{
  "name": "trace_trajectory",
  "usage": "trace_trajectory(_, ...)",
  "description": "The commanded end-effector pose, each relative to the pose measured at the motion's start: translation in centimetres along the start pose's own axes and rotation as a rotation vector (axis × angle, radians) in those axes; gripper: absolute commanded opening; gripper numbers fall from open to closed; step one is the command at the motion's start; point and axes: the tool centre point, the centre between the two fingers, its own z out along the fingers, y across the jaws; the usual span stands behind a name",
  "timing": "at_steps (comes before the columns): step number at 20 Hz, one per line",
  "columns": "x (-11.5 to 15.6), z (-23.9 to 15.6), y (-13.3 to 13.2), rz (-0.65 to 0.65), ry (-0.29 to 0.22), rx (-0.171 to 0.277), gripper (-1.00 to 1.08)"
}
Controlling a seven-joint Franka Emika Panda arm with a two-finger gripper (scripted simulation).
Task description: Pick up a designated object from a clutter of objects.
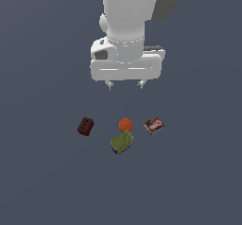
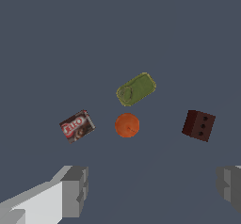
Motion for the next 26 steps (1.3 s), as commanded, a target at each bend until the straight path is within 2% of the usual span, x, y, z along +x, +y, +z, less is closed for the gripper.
trace_trajectory(1,0.0,0.0,0.0,0.0,0.0,0.0,1.0)
trace_trajectory(11,-0.5,0.8,2.0,0.057,-0.033,0.025,1.0)
trace_trajectory(26,0.1,2.8,0.5,0.134,-0.033,0.022,1.0)
